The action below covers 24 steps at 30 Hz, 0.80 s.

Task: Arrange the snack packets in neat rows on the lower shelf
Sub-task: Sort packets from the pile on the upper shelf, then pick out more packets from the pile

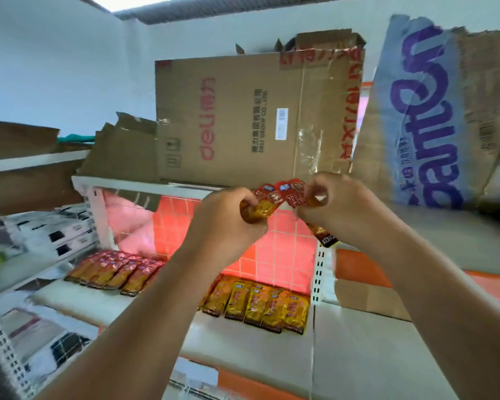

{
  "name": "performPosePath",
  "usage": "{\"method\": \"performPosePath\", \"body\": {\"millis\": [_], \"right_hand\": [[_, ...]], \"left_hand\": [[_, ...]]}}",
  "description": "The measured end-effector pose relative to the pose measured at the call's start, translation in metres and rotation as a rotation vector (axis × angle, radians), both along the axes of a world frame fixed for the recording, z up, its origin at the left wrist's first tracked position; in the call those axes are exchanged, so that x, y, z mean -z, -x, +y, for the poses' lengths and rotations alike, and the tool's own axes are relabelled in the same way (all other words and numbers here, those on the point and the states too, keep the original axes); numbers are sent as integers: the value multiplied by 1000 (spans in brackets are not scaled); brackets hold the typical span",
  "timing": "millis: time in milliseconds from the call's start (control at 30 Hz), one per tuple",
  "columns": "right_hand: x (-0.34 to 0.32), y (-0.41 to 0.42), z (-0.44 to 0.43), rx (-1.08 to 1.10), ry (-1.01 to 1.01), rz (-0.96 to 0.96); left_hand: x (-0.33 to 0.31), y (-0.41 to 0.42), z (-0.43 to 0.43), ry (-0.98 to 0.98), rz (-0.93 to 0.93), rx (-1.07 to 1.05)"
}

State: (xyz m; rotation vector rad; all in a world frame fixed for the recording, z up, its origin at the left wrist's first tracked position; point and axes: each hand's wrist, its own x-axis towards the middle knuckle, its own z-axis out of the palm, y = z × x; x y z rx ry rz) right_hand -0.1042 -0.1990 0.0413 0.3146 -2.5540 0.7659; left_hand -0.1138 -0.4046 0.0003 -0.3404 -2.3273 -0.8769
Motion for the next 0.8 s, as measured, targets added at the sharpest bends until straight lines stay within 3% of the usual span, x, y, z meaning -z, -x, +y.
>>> {"method": "performPosePath", "body": {"millis": [167,400,800], "right_hand": [[23,7,-95,-77,56,-14],[63,26,-194,-188,74,-82],[138,98,-268,-256,47,-232]], "left_hand": [[26,-12,-96,-22,66,-88],[57,-19,-193,-27,-3,-217],[141,46,-258,-92,-94,-317]]}}
